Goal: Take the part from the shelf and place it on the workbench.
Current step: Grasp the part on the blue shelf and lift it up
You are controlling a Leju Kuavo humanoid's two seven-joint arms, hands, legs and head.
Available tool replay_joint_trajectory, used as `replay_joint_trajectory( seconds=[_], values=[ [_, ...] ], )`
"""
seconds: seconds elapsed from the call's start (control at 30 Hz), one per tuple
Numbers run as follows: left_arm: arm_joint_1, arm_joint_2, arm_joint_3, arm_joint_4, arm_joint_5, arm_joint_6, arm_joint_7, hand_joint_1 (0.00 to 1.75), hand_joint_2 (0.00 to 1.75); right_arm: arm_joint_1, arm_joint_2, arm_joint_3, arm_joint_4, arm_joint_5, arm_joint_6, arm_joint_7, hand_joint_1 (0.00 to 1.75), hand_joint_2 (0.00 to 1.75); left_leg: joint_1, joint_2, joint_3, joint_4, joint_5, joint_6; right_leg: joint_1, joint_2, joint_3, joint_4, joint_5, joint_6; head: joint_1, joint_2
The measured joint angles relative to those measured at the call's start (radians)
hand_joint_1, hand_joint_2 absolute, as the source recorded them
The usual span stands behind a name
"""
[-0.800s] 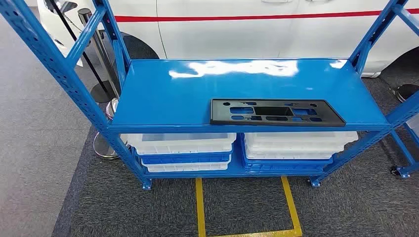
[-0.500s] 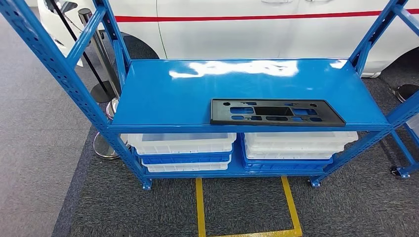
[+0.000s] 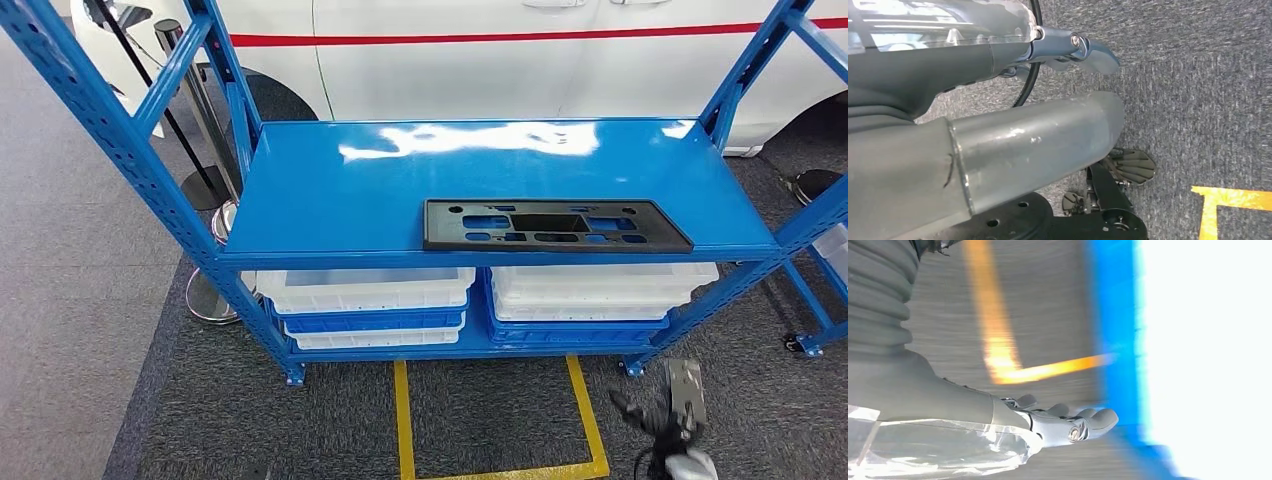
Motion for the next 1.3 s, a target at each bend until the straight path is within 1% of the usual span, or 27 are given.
replay_joint_trajectory(
  seconds=[0.1,0.27,0.33,0.43,0.57,0.73,0.8,0.97,1.07,1.2,1.3],
  values=[
    [0.000,-0.001,0.000,0.000,0.000,0.000,-0.004,0.00,0.00,-0.065,0.015,0.075,-0.160,0.013,0.032,-0.011,0.00,1.75,0.000,-0.003,0.000,0.000,0.002,0.000,0.000,-0.003,0.000,0.000,0.001,0.000,0.000,0.000],
    [0.001,-0.003,0.000,0.002,-0.007,0.001,-0.001,0.00,0.00,-0.103,0.024,0.213,-0.448,-0.032,0.087,0.048,0.00,1.75,0.000,-0.005,-0.003,0.000,0.002,0.000,0.000,-0.004,-0.002,0.000,0.001,0.000,0.000,0.000],
    [0.001,-0.005,0.000,0.002,-0.008,0.002,0.001,0.00,0.00,-0.122,0.022,0.265,-0.535,-0.042,0.099,0.064,0.00,1.75,0.000,-0.005,-0.003,0.000,0.002,0.000,0.000,-0.004,-0.002,0.000,0.001,0.000,0.000,0.000],
    [0.001,-0.009,0.000,0.002,-0.009,0.001,0.002,0.00,0.00,-0.149,0.019,0.321,-0.625,-0.047,0.110,0.073,0.00,1.75,0.000,-0.005,-0.004,0.000,0.002,0.000,0.000,-0.005,-0.002,0.000,0.001,0.000,0.000,0.000],
    [0.000,-0.013,0.000,0.002,-0.010,0.001,0.000,0.00,0.00,-0.166,0.018,0.364,-0.700,-0.046,0.115,0.073,0.00,1.75,0.000,-0.005,-0.004,0.000,0.002,0.000,0.000,-0.005,-0.002,0.000,0.001,0.000,0.000,0.000],
    [0.000,-0.016,0.000,0.002,-0.010,0.000,-0.001,0.00,0.00,-0.167,0.013,0.399,-0.748,-0.039,0.105,0.072,0.00,1.75,0.000,-0.005,-0.004,0.000,0.002,0.000,0.000,-0.005,-0.002,0.000,0.001,0.000,0.000,0.000],
    [0.000,-0.017,0.000,0.002,-0.010,0.000,-0.003,0.00,0.00,-0.166,0.009,0.417,-0.764,-0.010,0.077,0.069,0.00,1.75,0.000,-0.005,-0.004,0.000,0.002,0.000,0.000,-0.005,-0.002,0.000,0.001,0.000,0.000,0.000],
    [0.000,-0.019,0.000,0.002,-0.014,0.000,-0.008,0.00,0.00,-0.126,-0.007,0.481,-0.842,0.130,-0.064,0.093,0.00,1.75,0.000,-0.006,-0.004,0.000,0.002,0.000,0.000,-0.005,-0.003,0.000,0.001,0.000,0.000,0.000],
    [0.000,-0.019,0.000,0.002,-0.019,0.001,-0.011,0.00,0.00,-0.080,-0.018,0.499,-0.879,0.145,-0.092,0.107,0.00,1.75,0.000,-0.006,-0.005,0.000,0.002,0.000,0.000,-0.005,-0.003,0.000,0.001,0.000,0.000,0.000],
    [0.000,-0.019,0.001,0.002,-0.019,0.002,-0.016,0.00,0.00,-0.040,-0.028,0.504,-0.894,0.152,-0.110,0.102,0.00,1.75,0.000,-0.006,-0.005,0.000,0.002,0.000,0.000,-0.006,-0.003,-0.001,0.001,0.000,0.000,0.000],
    [0.001,-0.018,0.001,0.002,-0.023,0.004,-0.020,0.00,0.00,-0.013,-0.035,0.511,-0.904,0.226,-0.147,0.101,0.00,1.75,0.000,-0.006,-0.005,0.000,0.002,0.000,0.000,-0.006,-0.003,-0.001,0.001,0.000,0.000,0.000]
  ],
)
